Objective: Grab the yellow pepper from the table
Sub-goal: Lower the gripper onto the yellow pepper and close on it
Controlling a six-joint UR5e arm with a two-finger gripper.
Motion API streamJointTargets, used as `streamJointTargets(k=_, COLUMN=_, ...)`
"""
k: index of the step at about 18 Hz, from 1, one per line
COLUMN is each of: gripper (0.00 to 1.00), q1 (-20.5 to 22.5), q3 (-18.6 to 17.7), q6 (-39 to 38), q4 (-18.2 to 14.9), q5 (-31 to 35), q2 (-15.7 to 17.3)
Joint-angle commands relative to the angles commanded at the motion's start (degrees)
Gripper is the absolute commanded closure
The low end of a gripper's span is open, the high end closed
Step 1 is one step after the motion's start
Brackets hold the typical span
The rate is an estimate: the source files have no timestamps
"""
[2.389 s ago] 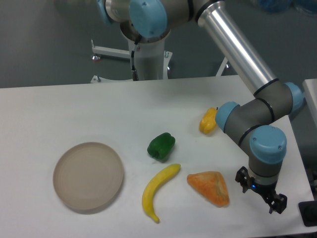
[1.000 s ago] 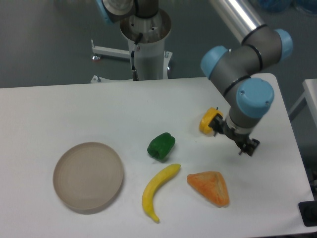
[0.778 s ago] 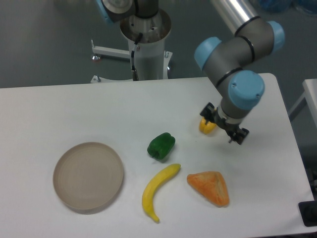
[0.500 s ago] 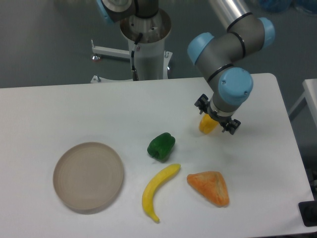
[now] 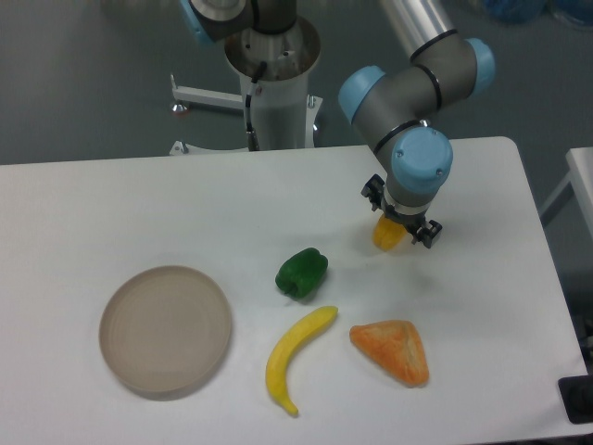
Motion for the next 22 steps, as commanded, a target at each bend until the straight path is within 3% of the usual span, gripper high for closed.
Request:
streamJointTargets(k=6, gripper=0.00, q1=0.1, q3=-1.0, q6=0.5, q4=0.2, q5=0.0, q2=-0.1)
streamJointTargets(k=13, gripper=0.00, q1=0.2, q3=-4.7, q6=0.5, q4=4.7, q5=0.0, q2=0.0)
streamJointTargets(k=17, gripper=0.00, q1=0.3, q3=-5.1, q6=0.4, q4=4.8, q5=0.1, q2=0.0)
streamJointTargets(k=18, gripper=0.07, q1=0.4, q3=-5.1, q6=0.5, q4=4.8, q5=0.1, q2=0.0)
streamJointTargets(k=20, gripper=0.45, q1=0.7, q3=-4.6, q6=0.7, q4=4.7, q5=0.1, q2=0.1)
streamJointTargets(k=22, gripper=0.59, q1=1.4, q3=-4.8, q6=0.7, q4=4.7, q5=0.0, q2=1.0)
